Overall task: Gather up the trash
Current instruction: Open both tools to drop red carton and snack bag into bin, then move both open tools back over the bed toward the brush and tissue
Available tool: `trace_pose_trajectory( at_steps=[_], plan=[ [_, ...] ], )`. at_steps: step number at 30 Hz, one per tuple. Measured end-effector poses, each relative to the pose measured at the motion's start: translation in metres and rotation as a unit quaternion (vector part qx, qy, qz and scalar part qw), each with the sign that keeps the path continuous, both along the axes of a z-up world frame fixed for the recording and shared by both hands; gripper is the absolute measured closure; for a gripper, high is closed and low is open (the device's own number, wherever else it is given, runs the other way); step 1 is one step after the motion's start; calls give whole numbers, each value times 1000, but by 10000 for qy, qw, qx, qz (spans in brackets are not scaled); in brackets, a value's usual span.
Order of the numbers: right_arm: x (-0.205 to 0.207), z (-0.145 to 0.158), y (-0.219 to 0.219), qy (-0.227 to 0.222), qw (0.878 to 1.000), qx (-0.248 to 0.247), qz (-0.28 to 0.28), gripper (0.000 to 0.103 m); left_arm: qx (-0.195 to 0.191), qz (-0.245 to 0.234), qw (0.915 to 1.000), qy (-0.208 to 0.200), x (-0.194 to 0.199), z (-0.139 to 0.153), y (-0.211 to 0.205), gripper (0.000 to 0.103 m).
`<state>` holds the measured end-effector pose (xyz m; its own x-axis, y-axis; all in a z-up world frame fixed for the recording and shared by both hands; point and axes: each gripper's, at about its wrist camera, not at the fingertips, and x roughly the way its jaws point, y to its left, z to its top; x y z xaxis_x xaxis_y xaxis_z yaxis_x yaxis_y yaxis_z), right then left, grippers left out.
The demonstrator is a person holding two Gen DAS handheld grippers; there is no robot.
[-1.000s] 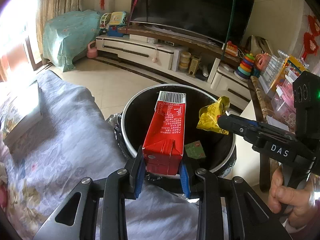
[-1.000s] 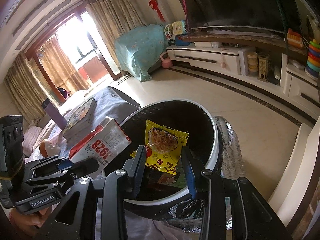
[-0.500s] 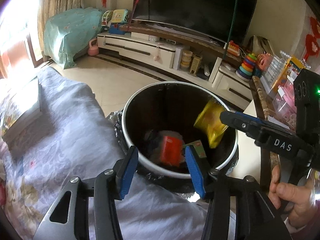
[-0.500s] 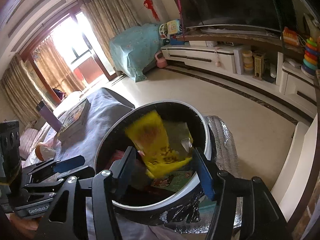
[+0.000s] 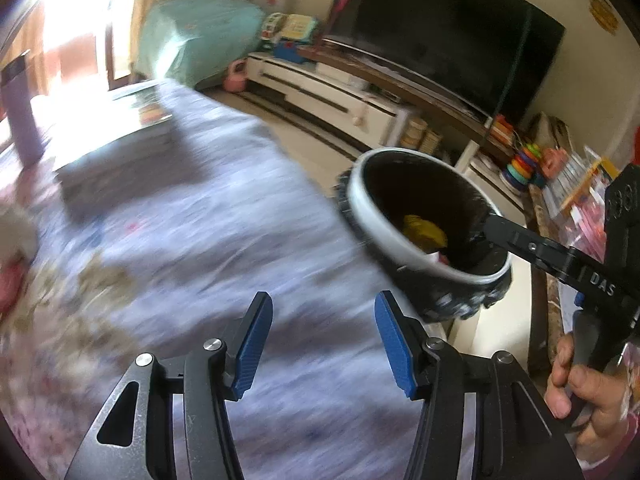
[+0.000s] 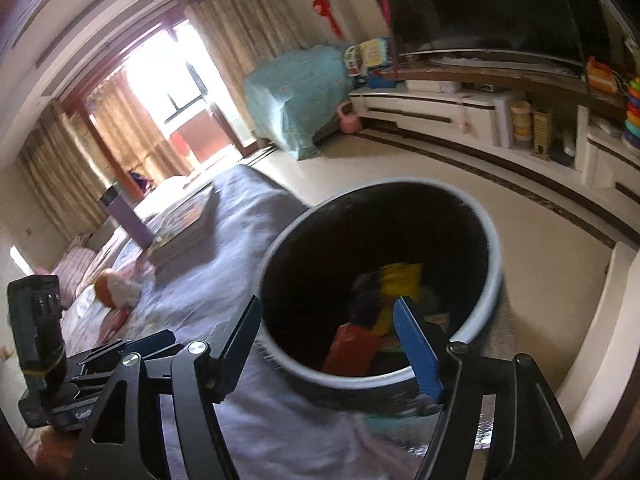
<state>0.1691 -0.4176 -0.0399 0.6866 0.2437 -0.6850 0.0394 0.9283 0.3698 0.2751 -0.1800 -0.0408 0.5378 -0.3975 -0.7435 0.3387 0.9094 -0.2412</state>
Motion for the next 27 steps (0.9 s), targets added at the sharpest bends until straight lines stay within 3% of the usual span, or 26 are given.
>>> trace_pose_trajectory(
  at_steps=[18, 27],
  plan=[
    [8, -13, 131, 169, 9915, 58, 1292, 27, -63, 1208, 9926, 48, -65, -1, 139, 50],
    [14, -22, 184, 252, 9848, 39, 1721, 25, -14, 1596, 9871, 78, -74, 3, 190, 50]
  ],
)
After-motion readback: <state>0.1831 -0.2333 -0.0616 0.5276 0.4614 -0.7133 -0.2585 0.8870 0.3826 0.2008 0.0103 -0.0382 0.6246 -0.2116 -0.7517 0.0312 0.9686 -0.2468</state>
